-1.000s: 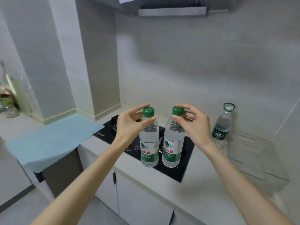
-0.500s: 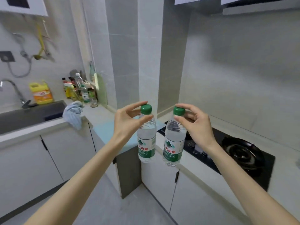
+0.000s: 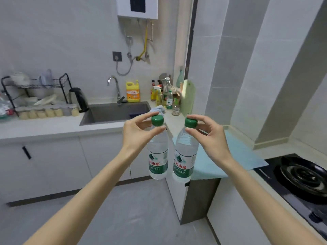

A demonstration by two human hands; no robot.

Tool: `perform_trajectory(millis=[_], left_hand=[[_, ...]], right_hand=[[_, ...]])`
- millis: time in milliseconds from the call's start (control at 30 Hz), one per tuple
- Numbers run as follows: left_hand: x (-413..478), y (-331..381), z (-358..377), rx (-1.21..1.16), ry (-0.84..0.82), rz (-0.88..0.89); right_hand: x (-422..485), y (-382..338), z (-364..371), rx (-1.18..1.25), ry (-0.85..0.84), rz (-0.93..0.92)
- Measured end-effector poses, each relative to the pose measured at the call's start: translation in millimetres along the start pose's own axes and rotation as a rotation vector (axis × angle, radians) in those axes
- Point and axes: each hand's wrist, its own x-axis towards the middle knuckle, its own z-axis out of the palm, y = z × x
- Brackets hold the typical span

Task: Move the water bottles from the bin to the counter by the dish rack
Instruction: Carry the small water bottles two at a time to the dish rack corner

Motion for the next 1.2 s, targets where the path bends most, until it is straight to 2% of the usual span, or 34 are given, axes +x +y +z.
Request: perform_trajectory(millis=[100,133,267,367,833,933,1133,1200], left_hand=[[23,-21,-33,0.058,0.085,-0.018],[37,-35,-53,0.093,0.161,-0.027],[60,-55,-87,0.155,0.235,-0.05],[83,-72,-118,0.182,0.347,-0.07],[137,-122,-277,0.321,0.737,-0.159],[140,-138,-313,0.333,0.8,-0.177],[158,-173,-396,0.362,0.825,-0.213],[170,-192,-445,0.375,0.834,-0.224]], right_hand=[[36,15,41,0.055,-0.071,-0.018],[60,25,69,0.088,-0.134,-0.039],[97,41,113,0.126,-0.229,-0.091],[136,54,156,0.158,-0.364,-0.122],[247,59,365,0.38,-0.717,-0.209],[256,58,414,0.387,-0.754,-0.214],[274,51,515,0.423,-0.821,-0.22],[284,48,568,0.435,-0.839,-0.209]])
